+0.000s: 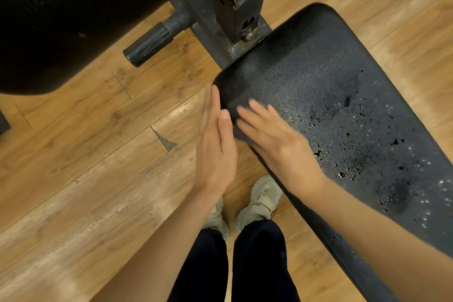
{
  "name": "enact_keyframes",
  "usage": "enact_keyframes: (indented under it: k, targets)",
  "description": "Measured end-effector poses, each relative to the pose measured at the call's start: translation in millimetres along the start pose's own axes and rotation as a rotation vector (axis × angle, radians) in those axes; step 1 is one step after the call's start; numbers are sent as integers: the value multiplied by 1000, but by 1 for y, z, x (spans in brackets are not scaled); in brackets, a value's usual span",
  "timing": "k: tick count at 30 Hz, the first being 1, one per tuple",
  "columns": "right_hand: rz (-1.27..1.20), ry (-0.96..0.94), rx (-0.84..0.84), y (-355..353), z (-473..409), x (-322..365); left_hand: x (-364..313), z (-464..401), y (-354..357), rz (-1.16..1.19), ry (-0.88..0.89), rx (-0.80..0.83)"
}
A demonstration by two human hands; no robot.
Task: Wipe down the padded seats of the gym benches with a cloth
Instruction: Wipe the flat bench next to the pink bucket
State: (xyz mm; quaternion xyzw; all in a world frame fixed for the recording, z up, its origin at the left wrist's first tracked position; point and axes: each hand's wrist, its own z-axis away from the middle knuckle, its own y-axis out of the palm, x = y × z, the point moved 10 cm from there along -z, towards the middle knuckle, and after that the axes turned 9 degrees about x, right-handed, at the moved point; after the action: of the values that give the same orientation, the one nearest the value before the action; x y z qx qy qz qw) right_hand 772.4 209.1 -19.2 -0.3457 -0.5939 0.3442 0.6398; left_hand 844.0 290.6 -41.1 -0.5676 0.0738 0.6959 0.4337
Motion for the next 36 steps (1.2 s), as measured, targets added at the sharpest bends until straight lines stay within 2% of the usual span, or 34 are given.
enact_keyframes:
  k: [4,6,9,11,17,22,25,29,31,34,36]
  targets:
    - [-59,32,34,-8,54,-2,-12,-1,11,-161,164,43]
    - [-48,47,-7,-10,27,-9,-8,-3,17,-205,181,68]
    - [-21,153,-175,-23,-27,-33,-2,-5,21,-261,181,99]
    - [-67,223,-199,-27,-32,-41,-2,-5,21,-298,190,106]
    - [-82,50,75,-9,71,-10,-5,-4,23,-302,181,82]
    - [-53,49,-25,-2,15,1,-5,-5,26,-312,159,66]
    - [-25,-21,56,2,43,0,-7,-5,24,-351,172,85]
    - [-33,-26,145,-1,91,-1,-8,-4,24,-391,180,96]
    - [14,-1,101,-4,67,-10,-10,-3,24,-431,182,90]
    - [32,211,-135,-28,7,-45,-19,-10,25,-470,209,100]
    - [-20,318,-217,-37,1,-55,-32,-21,31,-481,268,126]
